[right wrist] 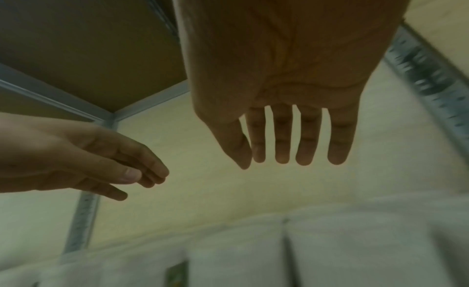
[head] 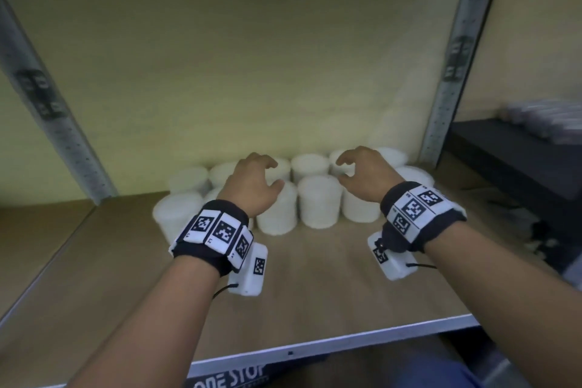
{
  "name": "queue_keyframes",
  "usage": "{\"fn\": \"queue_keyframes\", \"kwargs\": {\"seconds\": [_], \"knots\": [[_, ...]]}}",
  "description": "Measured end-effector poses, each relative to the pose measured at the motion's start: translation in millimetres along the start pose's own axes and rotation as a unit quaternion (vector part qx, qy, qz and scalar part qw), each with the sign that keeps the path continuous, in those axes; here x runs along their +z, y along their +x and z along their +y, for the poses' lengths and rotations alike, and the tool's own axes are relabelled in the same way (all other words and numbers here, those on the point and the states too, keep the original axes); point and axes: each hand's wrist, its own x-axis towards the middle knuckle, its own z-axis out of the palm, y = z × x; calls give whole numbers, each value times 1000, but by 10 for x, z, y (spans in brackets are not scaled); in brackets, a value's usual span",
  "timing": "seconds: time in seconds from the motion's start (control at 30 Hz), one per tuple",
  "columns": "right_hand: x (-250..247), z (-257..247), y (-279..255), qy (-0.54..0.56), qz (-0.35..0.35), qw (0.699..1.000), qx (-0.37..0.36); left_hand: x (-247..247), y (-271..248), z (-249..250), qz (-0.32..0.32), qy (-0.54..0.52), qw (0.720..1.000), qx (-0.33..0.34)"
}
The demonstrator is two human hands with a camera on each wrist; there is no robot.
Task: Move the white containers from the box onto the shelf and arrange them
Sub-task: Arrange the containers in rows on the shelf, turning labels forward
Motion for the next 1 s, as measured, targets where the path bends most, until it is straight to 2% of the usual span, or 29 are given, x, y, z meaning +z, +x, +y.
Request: {"fn": "queue_keyframes", "kwargs": {"seconds": [0.23, 0.43, 0.73, 1.0], "knots": [[-387, 764, -91, -28, -3, 995, 100, 495, 314, 731, -68, -22, 996, 50], [-452, 1109, 4, -39, -9, 991, 131, 878, 574, 1078, -116, -9, 992, 53], [-292, 1236, 186, -101, -90, 981, 136, 1168, 871, 1178, -173, 56, 981, 68], [-195, 1316, 231, -132, -83, 981, 117, 1296, 906, 1113, -166, 61, 981, 79]]}}
